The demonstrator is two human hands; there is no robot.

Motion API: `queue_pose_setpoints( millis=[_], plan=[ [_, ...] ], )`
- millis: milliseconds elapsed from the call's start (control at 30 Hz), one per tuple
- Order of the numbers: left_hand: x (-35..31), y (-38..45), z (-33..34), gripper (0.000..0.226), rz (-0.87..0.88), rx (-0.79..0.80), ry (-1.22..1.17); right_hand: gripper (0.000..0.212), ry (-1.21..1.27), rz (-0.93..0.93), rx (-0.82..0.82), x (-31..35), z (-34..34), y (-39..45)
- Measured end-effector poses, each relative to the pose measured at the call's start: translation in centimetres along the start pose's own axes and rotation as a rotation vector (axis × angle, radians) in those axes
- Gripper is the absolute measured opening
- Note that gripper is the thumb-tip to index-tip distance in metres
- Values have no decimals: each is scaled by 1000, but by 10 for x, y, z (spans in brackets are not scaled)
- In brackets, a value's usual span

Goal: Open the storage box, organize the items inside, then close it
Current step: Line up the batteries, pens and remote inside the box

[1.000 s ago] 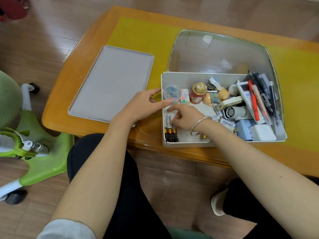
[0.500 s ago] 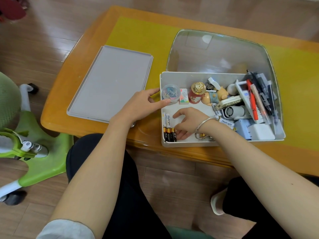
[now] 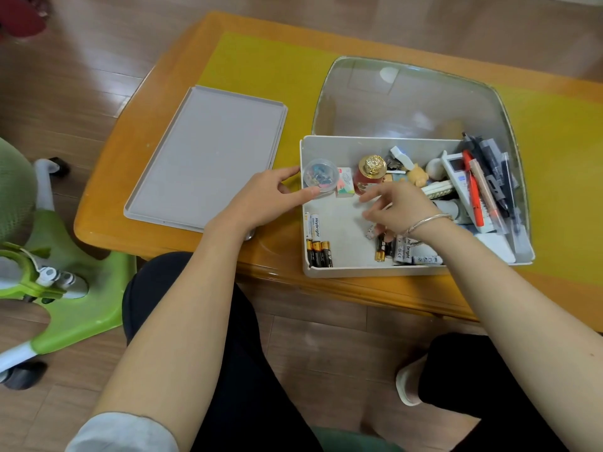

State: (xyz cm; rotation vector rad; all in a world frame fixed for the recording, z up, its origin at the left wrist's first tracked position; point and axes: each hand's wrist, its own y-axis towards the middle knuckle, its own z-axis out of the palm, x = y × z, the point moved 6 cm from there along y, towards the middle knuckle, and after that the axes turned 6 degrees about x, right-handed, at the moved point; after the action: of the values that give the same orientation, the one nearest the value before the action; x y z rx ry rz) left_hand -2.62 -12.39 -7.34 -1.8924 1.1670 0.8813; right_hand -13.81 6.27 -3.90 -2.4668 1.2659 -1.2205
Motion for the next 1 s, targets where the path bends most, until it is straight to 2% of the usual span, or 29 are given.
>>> queue_pose_setpoints(
  millis=[67, 233, 400, 533, 800, 1000],
  plan=[
    [0, 0, 0, 100, -3, -2, 4, 17, -179, -32, -94, -5, -10, 0],
    [1, 0, 0, 99, -13, -5, -5, 23, -440, -1, -80, -14, -1, -2],
    [1, 0, 1, 99, -12, -3, -3, 47, -514, 84, -136, -15, 5, -1],
    [1, 0, 0, 100, -17, -1, -7, 44, -591, 121, -126, -14, 10, 4],
    [1, 0, 1, 97, -9, -2, 1, 34, -500, 102, -94, -17, 13, 10],
    [0, 0, 1, 95, 1, -8, -2, 11, -274, 38, -127, -11, 14, 11]
  ],
)
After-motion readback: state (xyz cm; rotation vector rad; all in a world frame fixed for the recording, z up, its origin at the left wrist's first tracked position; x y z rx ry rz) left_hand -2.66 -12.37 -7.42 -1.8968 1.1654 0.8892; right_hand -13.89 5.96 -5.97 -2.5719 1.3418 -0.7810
